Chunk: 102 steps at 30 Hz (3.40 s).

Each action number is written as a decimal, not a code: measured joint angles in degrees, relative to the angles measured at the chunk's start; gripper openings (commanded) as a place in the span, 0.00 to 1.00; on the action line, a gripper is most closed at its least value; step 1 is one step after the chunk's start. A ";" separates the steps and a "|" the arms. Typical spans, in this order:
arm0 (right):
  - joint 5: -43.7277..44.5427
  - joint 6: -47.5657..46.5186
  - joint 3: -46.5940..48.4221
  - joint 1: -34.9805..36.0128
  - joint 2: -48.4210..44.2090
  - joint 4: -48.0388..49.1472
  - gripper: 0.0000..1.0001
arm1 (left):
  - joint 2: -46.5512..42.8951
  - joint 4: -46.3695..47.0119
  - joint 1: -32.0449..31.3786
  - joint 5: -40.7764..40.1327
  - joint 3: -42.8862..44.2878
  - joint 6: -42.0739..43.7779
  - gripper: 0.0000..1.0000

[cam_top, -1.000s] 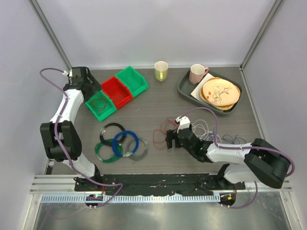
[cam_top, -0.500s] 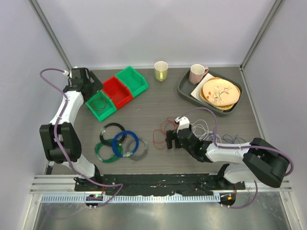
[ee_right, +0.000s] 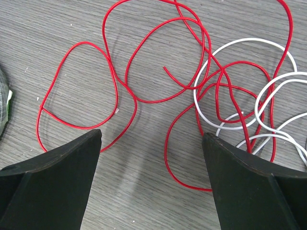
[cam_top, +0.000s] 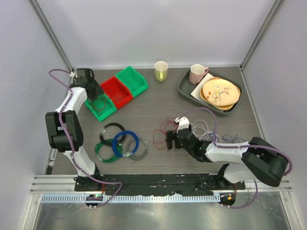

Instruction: Untangle the cables

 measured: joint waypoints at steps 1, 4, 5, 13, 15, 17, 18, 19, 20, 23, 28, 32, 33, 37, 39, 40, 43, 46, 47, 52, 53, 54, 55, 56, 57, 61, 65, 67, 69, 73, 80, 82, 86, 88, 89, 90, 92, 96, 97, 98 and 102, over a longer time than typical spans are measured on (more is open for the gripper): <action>0.00 0.00 0.00 0.00 0.11 0.00 0.91 | 0.00 0.13 0.00 -0.02 0.00 -0.02 0.48; 0.02 0.00 0.00 0.00 0.13 0.02 0.91 | 0.07 0.26 0.00 -0.07 0.15 -0.02 0.42; 0.00 0.00 0.00 0.00 0.13 0.00 0.91 | 0.11 0.26 0.00 -0.04 0.28 -0.07 0.41; 0.07 0.00 0.00 0.00 0.11 0.00 0.91 | 2.73 0.20 0.00 -0.07 1.79 -0.17 0.35; 0.07 0.00 0.00 0.00 0.11 0.00 0.91 | 3.28 0.02 0.00 -0.04 1.97 -0.22 0.35; 0.09 0.00 0.00 0.00 0.11 0.00 0.91 | 3.76 -0.24 0.00 -0.07 2.45 -0.24 0.34; 0.09 0.00 0.00 0.00 0.11 0.00 0.91 | 3.93 -0.24 0.00 -0.07 2.60 -0.26 0.34; 0.11 0.00 0.00 0.00 0.11 0.00 0.91 | 4.15 -0.52 0.00 -0.07 2.97 -0.28 0.33; 0.13 0.00 0.00 0.00 0.11 0.00 0.91 | 4.42 -0.87 0.00 -0.07 3.39 -0.44 0.32; 0.17 0.00 0.00 0.00 -0.07 -0.11 0.91 | 4.94 -1.79 0.00 -0.04 4.44 -0.83 0.32; -0.02 -0.31 0.00 0.00 -2.71 -0.87 0.91 | 3.65 -4.17 0.00 0.02 4.70 -0.96 0.44; -0.61 -0.76 0.46 0.00 -6.45 -1.95 0.91 | -5.97 -5.46 -0.48 -0.07 1.55 -1.31 0.81; -0.70 -0.83 0.87 0.00 -7.48 -2.40 0.91 | -10.12 -5.33 -0.76 -0.22 0.09 -1.46 0.91; 0.02 -0.83 3.98 0.00 -10.40 -5.07 0.93 | -28.37 -3.58 -6.34 -0.31 -5.27 -2.08 1.00; 1.46 -0.74 6.56 0.00 -10.56 -7.17 0.93 | -34.69 -1.92 -12.07 0.90 -7.43 -1.88 1.00; 2.47 -0.74 8.22 0.00 -10.45 -8.79 0.95 | -36.87 -0.92 -15.93 1.75 -8.98 -1.57 1.00; 5.60 -0.59 13.62 -0.63 -9.99 -13.38 0.97 | -40.44 1.09 -26.71 4.50 -14.91 -1.05 1.00; 5.70 -1.55 17.75 -3.30 -8.50 -16.24 0.98 | -39.23 1.95 -33.00 5.40 -20.76 -1.07 1.00; 5.25 -2.45 18.64 -4.57 -7.85 -16.83 0.98 | -38.40 2.08 -34.80 5.49 -23.21 -1.09 1.00; -3.30 -15.98 22.08 -12.48 -1.14 -18.10 1.00 | -38.14 1.86 -38.93 6.25 -32.94 -1.53 1.00; -5.75 -18.88 22.99 -13.99 0.90 -18.69 0.99 | -38.23 1.81 -38.93 6.16 -33.38 -1.55 1.00; -7.69 -21.03 23.93 -14.99 2.78 -19.37 0.99 | -38.58 1.81 -38.91 5.90 -33.64 -1.60 1.00; -9.86 -23.39 25.35 -16.28 5.49 -20.33 0.98 | -39.21 1.97 -38.91 5.62 -33.77 -1.66 1.00; -11.89 -25.59 26.95 -17.42 8.39 -21.07 0.95 | -40.11 2.23 -38.91 5.29 -33.97 -1.73 1.00; -13.75 -27.58 28.63 -18.32 11.34 -22.03 0.92 | -41.11 2.58 -38.91 5.01 -34.23 -1.77 1.00; -19.17 -32.04 34.71 -20.81 21.73 -25.73 0.50 | -44.35 3.19 -38.91 3.63 -35.17 -2.19 1.00; -22.62 -32.63 41.42 -21.44 28.02 -30.45 0.02 | -45.62 3.28 -38.91 2.05 -36.09 -2.49 1.00; -23.39 -31.93 43.71 -21.42 27.96 -31.39 0.01 | -45.90 3.26 -38.91 1.88 -36.39 -2.51 1.00; -24.39 -31.23 46.27 -21.29 26.88 -31.63 0.01 | -46.31 3.28 -38.91 1.92 -36.52 -2.49 1.00; -24.59 -28.87 48.94 -19.63 18.38 -31.69 0.01 | -48.98 3.93 -38.91 2.78 -37.88 -2.34 1.00; -25.44 -19.96 48.54 -15.74 -6.19 -25.73 0.01 | -52.04 7.43 -38.91 8.46 -40.04 -1.27 1.00; -26.60 -16.61 47.78 -15.85 -12.26 -21.29 0.01 | -52.28 8.26 -38.91 9.90 -40.15 -0.98 1.00; -29.97 -8.50 46.73 -16.00 -19.47 -12.66 0.01 | -52.52 10.58 -38.91 13.05 -40.96 -0.79 1.00; -31.21 -4.68 46.40 -16.00 -20.68 -9.38 0.01 | -52.54 10.91 -38.91 14.10 -41.18 -0.72 1.00; -31.69 -2.49 46.12 -16.00 -21.07 -7.39 0.01 | -52.59 11.21 -38.91 14.56 -41.24 -0.66 1.00; -32.02 -0.96 45.83 -16.00 -21.24 -6.01 0.01 | -52.61 11.82 -38.91 14.99 -41.38 -0.55 1.00; -32.04 1.36 45.62 -16.00 -21.24 -5.07 0.01 | -52.63 12.48 -38.91 15.72 -41.48 -0.46 1.00; -30.99 2.21 45.94 -16.00 -18.84 -7.02 0.01 | -52.61 13.46 -38.91 18.08 -41.51 0.02 1.00; -30.91 2.36 46.01 -16.00 -17.88 -7.67 0.01 | -52.61 13.86 -38.99 19.17 -41.51 0.26 1.00; -31.04 2.60 46.01 -16.00 -16.65 -8.55 0.01 | -52.63 14.36 -39.26 20.13 -41.51 0.46 1.00; -32.30 5.55 45.03 -16.00 -12.61 -10.36 0.01 | -53.13 16.26 -41.68 21.73 -41.51 1.27 1.00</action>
